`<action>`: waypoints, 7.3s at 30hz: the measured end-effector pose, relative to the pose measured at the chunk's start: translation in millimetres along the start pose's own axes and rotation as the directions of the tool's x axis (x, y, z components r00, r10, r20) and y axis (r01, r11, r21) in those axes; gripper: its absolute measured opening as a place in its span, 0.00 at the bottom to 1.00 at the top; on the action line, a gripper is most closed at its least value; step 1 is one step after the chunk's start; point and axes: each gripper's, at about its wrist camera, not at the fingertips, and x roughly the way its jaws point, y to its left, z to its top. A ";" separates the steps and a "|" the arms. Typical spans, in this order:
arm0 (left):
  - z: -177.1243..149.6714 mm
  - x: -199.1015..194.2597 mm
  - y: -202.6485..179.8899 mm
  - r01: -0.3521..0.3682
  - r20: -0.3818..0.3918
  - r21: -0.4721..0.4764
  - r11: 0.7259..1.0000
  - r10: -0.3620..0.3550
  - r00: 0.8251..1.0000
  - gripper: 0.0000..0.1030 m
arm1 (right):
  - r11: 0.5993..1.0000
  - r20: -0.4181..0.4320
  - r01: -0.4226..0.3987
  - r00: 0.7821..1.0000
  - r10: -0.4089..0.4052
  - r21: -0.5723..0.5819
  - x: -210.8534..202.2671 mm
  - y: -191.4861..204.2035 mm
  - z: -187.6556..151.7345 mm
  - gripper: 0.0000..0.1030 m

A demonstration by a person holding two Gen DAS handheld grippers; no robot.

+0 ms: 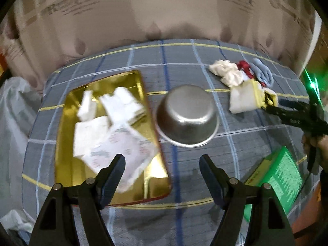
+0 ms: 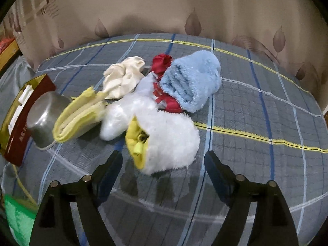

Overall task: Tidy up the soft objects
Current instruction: 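Reach the right gripper to the white fluffy cloth and grasp it, then grasp the yellow-edged white cloth with the left gripper while the right gripper holds the fluffy cloth, then carry the yellow-edged cloth into the gold tray and open the left gripper, then withdraw the open left gripper from the gold tray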

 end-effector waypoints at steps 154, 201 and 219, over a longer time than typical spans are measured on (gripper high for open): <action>97.6 86.0 131.6 -0.071 -0.164 -0.246 0.967 0.031 0.986 0.76 | 0.997 0.087 0.051 0.995 -0.056 0.063 -6.2 -42.0 -40.6 0.57; -19.7 -10.8 125.7 -0.093 0.023 -0.328 0.940 0.107 0.994 0.76 | 0.992 0.002 0.098 0.995 -0.098 0.079 -5.1 -41.0 -29.1 0.49; -39.8 -12.1 151.2 -0.035 0.087 -0.419 0.908 0.078 0.993 0.76 | 0.995 0.117 0.091 0.989 -0.086 -0.041 -111.7 13.3 3.4 0.47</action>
